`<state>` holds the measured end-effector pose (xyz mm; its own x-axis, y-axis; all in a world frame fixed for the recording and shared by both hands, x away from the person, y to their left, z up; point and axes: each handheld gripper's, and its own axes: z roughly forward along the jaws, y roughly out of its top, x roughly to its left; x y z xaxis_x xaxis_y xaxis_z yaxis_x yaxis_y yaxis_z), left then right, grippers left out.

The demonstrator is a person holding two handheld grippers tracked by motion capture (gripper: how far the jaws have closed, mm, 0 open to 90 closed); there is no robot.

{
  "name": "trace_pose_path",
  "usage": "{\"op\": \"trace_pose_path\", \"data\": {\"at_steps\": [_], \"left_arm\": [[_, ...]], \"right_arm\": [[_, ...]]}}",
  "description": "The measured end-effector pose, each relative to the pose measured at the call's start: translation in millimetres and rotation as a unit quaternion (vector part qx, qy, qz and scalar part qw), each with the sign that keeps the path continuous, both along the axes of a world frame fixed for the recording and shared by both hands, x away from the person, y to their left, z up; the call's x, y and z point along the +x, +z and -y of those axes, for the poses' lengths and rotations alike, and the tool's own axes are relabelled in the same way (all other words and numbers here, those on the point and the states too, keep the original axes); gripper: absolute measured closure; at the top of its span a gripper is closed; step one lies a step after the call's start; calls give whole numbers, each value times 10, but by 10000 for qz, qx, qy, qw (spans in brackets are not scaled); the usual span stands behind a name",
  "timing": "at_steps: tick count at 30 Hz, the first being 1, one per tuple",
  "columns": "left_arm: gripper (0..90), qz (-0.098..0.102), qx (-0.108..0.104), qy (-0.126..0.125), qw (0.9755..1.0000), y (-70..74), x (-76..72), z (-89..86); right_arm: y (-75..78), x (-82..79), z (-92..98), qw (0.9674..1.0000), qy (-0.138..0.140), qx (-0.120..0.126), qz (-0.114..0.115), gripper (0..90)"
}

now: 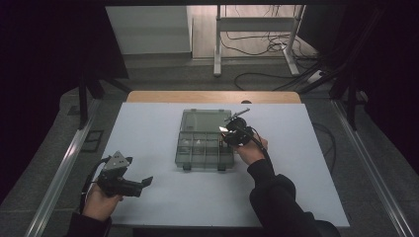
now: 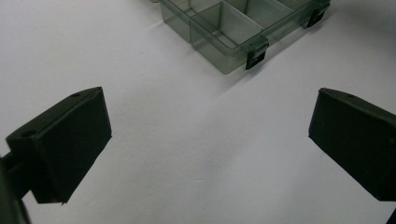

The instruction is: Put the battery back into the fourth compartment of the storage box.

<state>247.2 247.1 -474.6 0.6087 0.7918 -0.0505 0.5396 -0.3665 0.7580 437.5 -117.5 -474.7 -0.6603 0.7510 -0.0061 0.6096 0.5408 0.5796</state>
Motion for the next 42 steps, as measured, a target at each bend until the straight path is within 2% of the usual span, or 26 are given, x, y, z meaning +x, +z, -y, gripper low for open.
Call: {"op": "trace_pose_path", "data": {"at_steps": [3, 10, 16, 25, 28, 35, 42], "left_arm": [[0, -24, -3, 12, 10000, 0, -1, -2], [0, -39, 28, 23, 10000, 0, -3, -2], [0, -50, 25, 20, 10000, -1, -2, -1], [0, -33, 30, 29, 10000, 1, -4, -2], [0, -29, 36, 26, 10000, 3, -4, -1], [0, -25, -31, 46, 10000, 9, -6, -6], [0, -34, -104, 70, 9999, 12, -11, -13]], "right_arm": [[-25, 5, -7, 10000, 30, 19, -35, 729], [32, -36, 17, 9999, 56, 124, 69, 642], [84, -106, 21, 9995, 282, 126, 79, 539], [193, -223, 52, 9978, 501, 421, 80, 411], [218, -266, 44, 9972, 597, 433, 117, 357], [260, -360, 36, 9965, 698, 429, 179, 284], [335, -432, 82, 9950, 733, 632, 260, 232]]}}
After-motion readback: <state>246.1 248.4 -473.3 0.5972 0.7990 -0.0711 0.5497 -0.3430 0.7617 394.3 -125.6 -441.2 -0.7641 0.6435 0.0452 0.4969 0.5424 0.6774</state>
